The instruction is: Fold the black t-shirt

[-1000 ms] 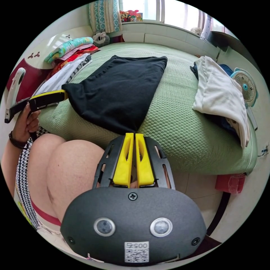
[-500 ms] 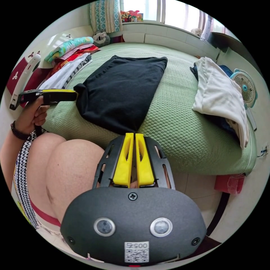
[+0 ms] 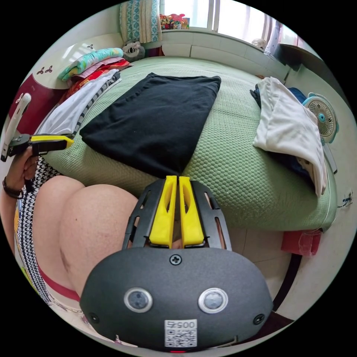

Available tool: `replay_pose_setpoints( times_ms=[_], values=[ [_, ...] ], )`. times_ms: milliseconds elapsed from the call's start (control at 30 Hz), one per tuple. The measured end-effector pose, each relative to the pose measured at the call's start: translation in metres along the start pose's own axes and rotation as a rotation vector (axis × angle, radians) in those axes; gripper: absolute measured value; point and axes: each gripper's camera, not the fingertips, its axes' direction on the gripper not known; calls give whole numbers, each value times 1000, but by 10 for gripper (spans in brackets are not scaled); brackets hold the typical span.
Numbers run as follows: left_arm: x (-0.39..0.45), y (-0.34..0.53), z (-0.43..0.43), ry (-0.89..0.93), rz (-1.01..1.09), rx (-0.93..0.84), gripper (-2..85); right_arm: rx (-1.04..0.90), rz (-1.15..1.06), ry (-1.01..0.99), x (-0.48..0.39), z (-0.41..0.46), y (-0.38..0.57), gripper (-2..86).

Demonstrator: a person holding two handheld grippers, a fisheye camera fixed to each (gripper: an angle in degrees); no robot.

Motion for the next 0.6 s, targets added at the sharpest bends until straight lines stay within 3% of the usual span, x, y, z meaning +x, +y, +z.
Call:
replay_pose_setpoints(
  times_ms=[133,367,467,567,600],
  values=[
    [-6,2,-6,105,-52,83,5,-1,-3,13,-2,3,-1,-9],
    [25,-22,-16,178,32,177,44,-9,-4,22,-3,8,-5,-9],
    [35,-35,2,99,21,106,32,-10,-9,29,-3,10,-6,-9],
    [34,-41,37,-162,-37,-76,4,-14,-22,37,-3,13,-8,-9],
    [35,-37,42,-162,-21,-35,0,-15,-22,37,-3,13,-9,-9]
  ],
)
